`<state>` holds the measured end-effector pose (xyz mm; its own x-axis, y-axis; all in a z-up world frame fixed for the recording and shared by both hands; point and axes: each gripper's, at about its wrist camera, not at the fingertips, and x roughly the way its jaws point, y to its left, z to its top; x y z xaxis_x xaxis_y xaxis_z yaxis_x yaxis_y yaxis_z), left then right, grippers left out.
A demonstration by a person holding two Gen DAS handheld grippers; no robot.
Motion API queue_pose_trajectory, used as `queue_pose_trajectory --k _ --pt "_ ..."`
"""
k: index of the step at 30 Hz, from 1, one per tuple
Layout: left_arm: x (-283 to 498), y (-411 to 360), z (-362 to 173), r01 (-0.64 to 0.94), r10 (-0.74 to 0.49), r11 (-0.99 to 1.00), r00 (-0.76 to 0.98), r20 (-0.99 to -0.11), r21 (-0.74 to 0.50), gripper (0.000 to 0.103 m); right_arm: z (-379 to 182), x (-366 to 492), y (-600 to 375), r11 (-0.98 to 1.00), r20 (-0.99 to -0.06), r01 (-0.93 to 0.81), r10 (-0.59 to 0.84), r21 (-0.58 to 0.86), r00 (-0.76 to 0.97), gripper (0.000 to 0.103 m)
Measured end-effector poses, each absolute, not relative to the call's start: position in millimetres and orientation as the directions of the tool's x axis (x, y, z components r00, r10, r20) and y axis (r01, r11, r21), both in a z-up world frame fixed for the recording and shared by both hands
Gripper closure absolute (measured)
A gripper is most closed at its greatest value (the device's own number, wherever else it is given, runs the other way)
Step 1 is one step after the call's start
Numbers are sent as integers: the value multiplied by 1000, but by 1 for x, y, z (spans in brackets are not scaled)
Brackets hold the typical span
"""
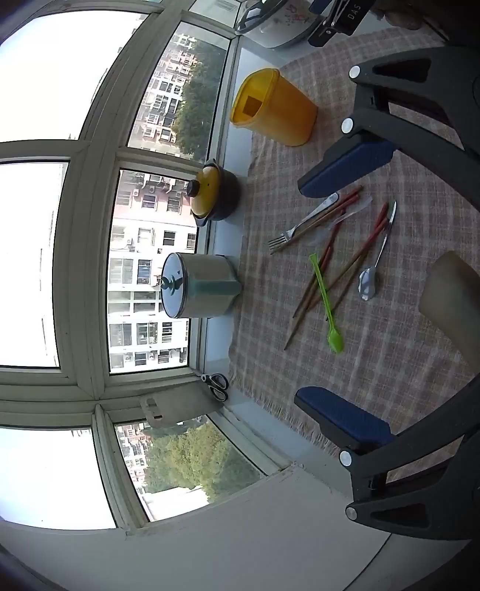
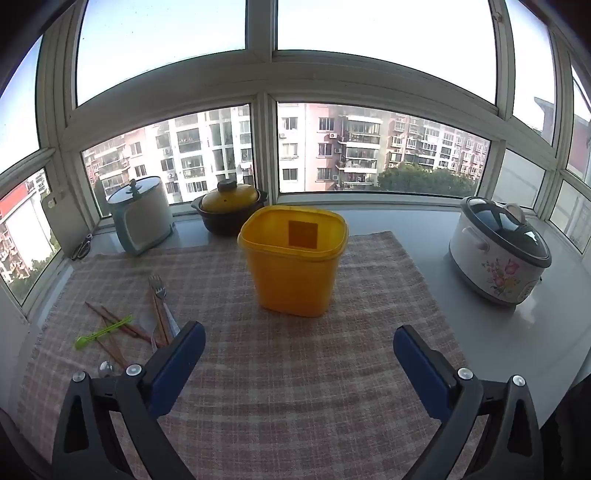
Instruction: Organize utensils
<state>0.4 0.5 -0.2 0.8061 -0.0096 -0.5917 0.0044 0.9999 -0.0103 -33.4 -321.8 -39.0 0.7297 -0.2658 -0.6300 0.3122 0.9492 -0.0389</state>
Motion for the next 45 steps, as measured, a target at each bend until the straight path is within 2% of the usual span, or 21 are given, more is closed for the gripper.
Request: queue_pose_trajectory --k 45 --pt "7 -7 -9 3 -29 999 801 -598 -45 0 -32 -28 -322 952 -613 306 -245 -5 751 0"
